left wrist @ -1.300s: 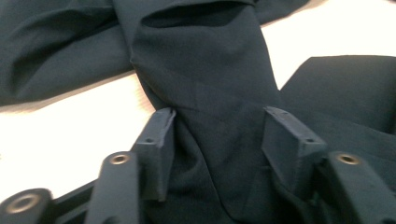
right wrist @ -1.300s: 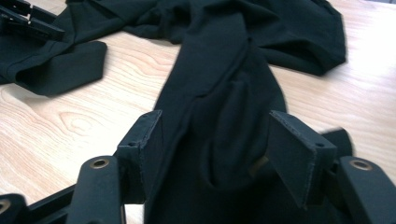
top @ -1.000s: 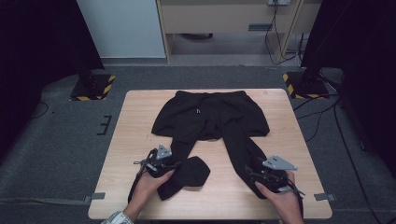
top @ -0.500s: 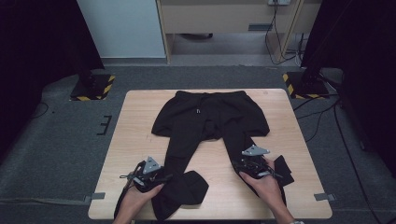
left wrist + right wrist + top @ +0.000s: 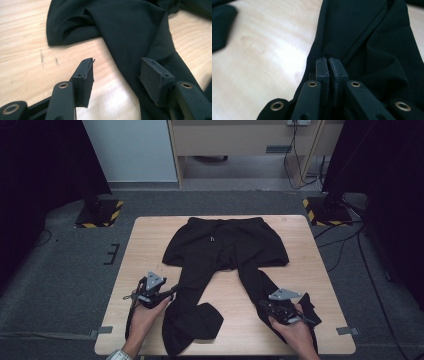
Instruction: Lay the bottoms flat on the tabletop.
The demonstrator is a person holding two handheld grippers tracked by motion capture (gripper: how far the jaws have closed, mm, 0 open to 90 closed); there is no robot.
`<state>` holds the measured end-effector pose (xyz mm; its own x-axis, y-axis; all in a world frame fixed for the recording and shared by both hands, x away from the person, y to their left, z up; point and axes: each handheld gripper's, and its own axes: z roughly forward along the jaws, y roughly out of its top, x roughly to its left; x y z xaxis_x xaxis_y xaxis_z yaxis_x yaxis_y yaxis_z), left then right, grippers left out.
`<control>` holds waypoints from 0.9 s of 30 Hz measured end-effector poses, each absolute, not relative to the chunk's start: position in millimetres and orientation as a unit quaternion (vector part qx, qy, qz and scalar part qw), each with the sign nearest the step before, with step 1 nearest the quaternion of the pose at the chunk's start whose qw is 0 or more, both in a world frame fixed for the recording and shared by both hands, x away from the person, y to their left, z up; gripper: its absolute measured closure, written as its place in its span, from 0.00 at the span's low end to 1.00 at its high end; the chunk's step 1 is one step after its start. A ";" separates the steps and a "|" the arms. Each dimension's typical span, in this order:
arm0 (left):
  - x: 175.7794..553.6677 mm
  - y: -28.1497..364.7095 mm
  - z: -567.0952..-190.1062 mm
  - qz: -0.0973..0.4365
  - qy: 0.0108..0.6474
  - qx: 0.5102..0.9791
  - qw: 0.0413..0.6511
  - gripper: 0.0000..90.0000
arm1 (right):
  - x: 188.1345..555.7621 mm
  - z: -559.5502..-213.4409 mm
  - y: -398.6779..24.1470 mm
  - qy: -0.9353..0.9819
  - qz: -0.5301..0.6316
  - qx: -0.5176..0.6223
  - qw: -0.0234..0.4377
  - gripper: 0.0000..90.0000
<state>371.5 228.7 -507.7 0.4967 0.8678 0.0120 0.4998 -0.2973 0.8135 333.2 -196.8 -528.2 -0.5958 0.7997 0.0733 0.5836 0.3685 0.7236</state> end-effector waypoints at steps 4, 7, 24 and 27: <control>391.9 216.4 -510.7 0.237 0.435 0.778 0.385 0.47 | 310.4 -527.4 -203.0 0.817 0.368 0.420 0.141 0.95; 406.5 206.5 -513.6 0.244 0.426 0.786 0.376 0.46 | 295.8 -524.1 -206.1 0.813 0.375 0.423 0.139 0.91; 411.9 184.7 -529.5 0.179 0.408 0.823 0.352 0.55 | 290.4 -512.7 -218.8 0.780 0.387 0.450 0.196 0.64; 407.4 185.5 -528.0 0.175 0.401 0.829 0.350 0.64 | 294.9 -511.7 -217.7 0.780 0.388 0.449 0.199 0.63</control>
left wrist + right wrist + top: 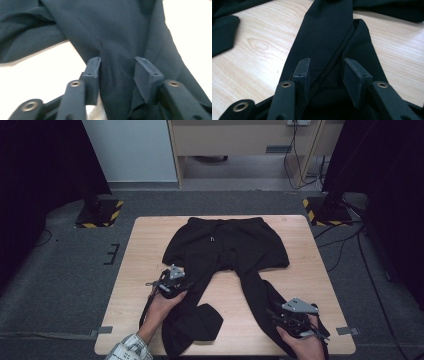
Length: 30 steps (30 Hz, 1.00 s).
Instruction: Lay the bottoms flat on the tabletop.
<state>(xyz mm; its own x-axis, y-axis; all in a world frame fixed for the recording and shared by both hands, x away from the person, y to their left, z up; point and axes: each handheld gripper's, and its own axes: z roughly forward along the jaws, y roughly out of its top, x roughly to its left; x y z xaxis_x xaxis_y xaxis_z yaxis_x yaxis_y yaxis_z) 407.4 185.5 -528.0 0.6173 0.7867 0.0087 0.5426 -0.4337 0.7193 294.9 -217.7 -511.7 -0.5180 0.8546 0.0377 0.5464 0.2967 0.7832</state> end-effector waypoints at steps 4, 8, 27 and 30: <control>398.9 186.9 -525.7 0.169 0.396 0.835 0.343 0.76 | 301.1 -511.2 -216.1 0.778 0.388 0.450 0.207 0.63; 389.2 189.4 -524.5 0.164 0.391 0.839 0.341 0.83 | 310.0 -509.7 -215.8 0.771 0.393 0.455 0.210 0.63; 331.5 219.3 -516.7 0.146 0.391 0.849 0.323 0.92 | 373.3 -523.2 -189.9 0.782 0.368 0.460 0.202 0.38; 329.6 221.9 -514.8 0.156 0.397 0.843 0.329 0.83 | 380.6 -527.4 -189.8 0.788 0.359 0.462 0.192 0.34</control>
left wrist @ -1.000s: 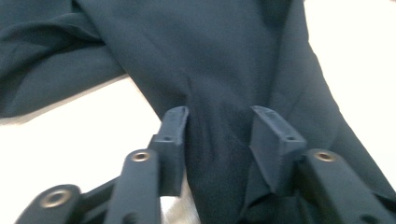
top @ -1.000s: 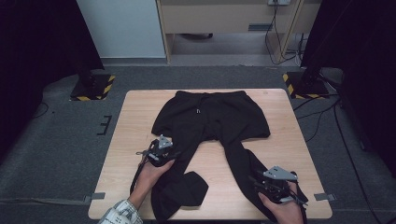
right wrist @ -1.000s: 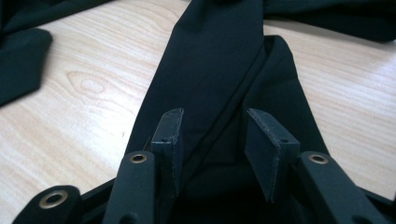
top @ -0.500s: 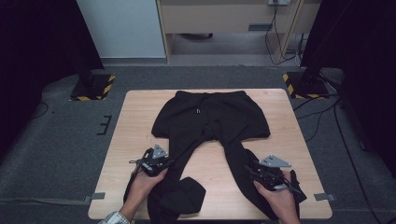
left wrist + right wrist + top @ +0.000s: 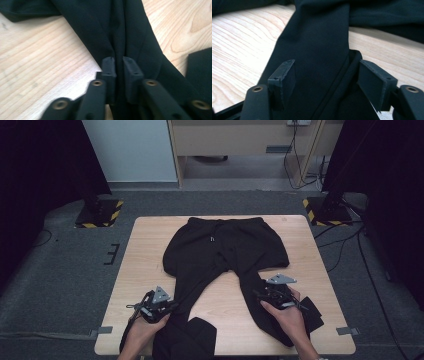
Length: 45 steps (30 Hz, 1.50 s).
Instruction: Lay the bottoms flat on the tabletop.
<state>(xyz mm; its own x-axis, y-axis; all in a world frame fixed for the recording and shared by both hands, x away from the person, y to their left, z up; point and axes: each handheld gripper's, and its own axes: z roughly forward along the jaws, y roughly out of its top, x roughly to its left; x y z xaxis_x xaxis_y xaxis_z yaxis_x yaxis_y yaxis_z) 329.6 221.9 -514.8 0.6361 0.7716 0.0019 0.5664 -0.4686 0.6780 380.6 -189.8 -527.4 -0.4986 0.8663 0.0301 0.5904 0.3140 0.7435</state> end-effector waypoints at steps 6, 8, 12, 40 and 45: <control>334.1 229.9 -515.3 0.205 0.421 0.810 0.353 0.46 | 381.5 -531.8 -190.5 0.791 0.350 0.467 0.183 0.43; 335.4 233.4 -514.9 0.213 0.428 0.803 0.356 0.44 | 381.5 -532.0 -191.6 0.791 0.351 0.465 0.186 0.49; 338.9 239.4 -512.6 0.227 0.441 0.788 0.365 0.42 | 379.8 -531.1 -193.1 0.794 0.356 0.456 0.187 0.77; 395.8 206.1 -524.4 0.159 0.414 0.829 0.342 0.88 | 317.9 -506.6 -234.0 0.778 0.381 0.461 0.192 0.61; 374.9 210.5 -518.5 0.150 0.396 0.843 0.332 0.96 | 335.6 -514.7 -224.4 0.787 0.373 0.454 0.185 0.61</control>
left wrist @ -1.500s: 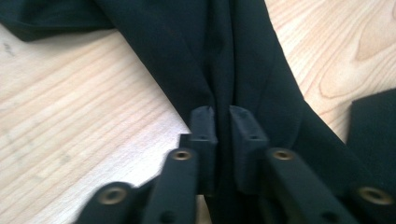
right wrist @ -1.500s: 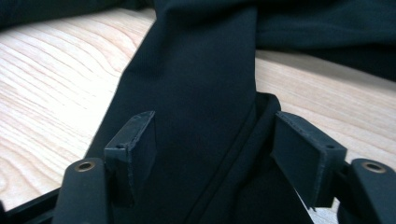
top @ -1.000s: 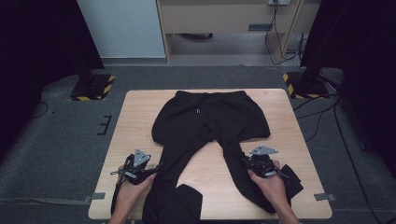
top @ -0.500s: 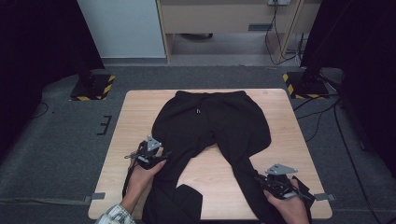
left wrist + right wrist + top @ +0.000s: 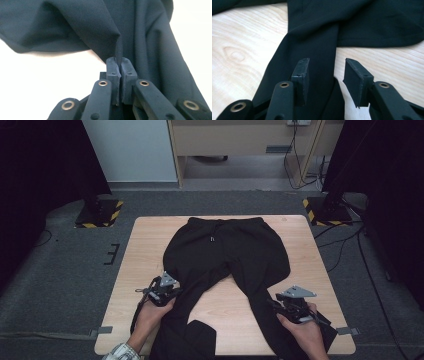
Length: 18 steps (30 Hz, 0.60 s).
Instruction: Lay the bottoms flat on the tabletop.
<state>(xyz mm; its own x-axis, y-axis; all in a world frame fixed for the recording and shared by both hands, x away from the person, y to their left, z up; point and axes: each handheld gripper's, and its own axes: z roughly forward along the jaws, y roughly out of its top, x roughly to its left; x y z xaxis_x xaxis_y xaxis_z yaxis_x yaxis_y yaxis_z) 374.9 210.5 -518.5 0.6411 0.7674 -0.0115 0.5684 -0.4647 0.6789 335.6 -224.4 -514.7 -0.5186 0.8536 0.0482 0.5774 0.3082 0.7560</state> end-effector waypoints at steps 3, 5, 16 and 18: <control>366.1 213.0 -519.9 0.148 0.390 0.850 0.322 0.96 | 343.0 -518.1 -221.1 0.787 0.372 0.458 0.181 0.58; 358.8 215.6 -518.9 0.152 0.389 0.852 0.316 0.96 | 352.2 -524.0 -215.0 0.790 0.363 0.460 0.180 0.51; 360.8 235.3 -518.1 0.202 0.426 0.815 0.336 0.51 | 349.0 -526.2 -209.3 0.811 0.357 0.435 0.157 0.95; 364.5 236.7 -519.0 0.212 0.429 0.811 0.337 0.47 | 345.4 -524.8 -213.5 0.812 0.356 0.437 0.149 0.96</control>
<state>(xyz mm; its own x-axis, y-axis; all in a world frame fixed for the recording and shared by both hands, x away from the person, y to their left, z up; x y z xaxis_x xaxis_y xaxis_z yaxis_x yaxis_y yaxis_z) 364.5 236.7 -519.0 0.5425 0.8383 0.0543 0.5523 -0.4047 0.7288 345.4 -213.5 -524.8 -0.5728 0.8168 0.0689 0.6042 0.3639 0.7089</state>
